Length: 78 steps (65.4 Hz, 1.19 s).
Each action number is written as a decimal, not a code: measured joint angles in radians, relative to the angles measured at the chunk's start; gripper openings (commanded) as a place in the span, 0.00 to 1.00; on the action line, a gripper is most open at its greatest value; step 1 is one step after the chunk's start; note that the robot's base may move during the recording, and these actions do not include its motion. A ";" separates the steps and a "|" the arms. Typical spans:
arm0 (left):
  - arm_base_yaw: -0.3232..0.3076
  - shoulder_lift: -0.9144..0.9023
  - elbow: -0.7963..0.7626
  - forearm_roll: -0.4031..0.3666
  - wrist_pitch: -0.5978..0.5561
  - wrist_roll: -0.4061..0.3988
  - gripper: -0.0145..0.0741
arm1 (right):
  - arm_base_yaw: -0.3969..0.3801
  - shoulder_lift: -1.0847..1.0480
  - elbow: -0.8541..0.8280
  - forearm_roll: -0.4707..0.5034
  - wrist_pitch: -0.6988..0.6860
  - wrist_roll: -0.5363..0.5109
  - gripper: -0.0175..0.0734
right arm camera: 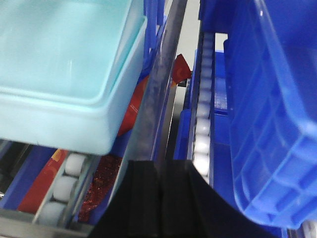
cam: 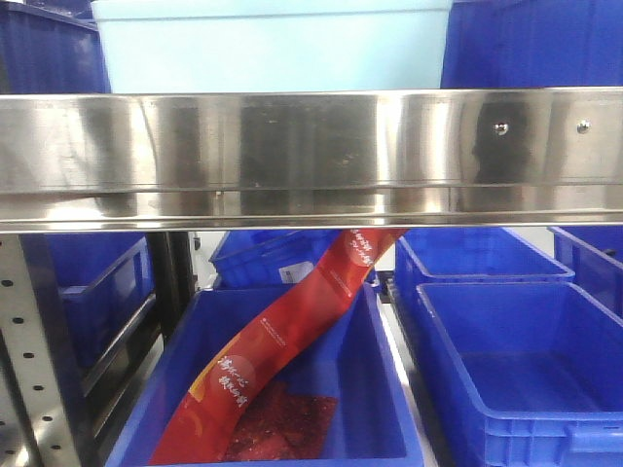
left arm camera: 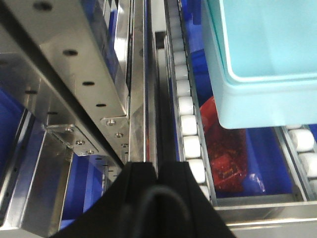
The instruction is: Move two blue bins to right shelf middle
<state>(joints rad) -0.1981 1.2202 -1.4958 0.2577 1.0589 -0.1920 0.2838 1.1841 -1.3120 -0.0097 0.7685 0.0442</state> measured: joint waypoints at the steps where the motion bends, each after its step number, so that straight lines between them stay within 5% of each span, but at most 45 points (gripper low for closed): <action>1: 0.000 -0.016 0.021 -0.002 -0.022 0.000 0.04 | 0.000 -0.016 0.018 0.000 -0.012 0.000 0.01; 21: 0.000 -0.412 0.565 -0.004 -0.458 -0.045 0.04 | 0.000 -0.329 0.479 -0.046 -0.350 0.000 0.01; 42: 0.001 -0.750 0.973 -0.014 -0.739 -0.049 0.04 | 0.000 -0.708 0.895 -0.087 -0.565 0.000 0.01; 78: 0.001 -0.818 1.046 -0.014 -0.767 -0.049 0.04 | 0.000 -0.892 0.983 -0.093 -0.608 0.000 0.01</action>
<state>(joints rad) -0.1972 0.4023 -0.4497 0.2437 0.2923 -0.2414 0.2838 0.2924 -0.3290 -0.1027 0.1606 0.0442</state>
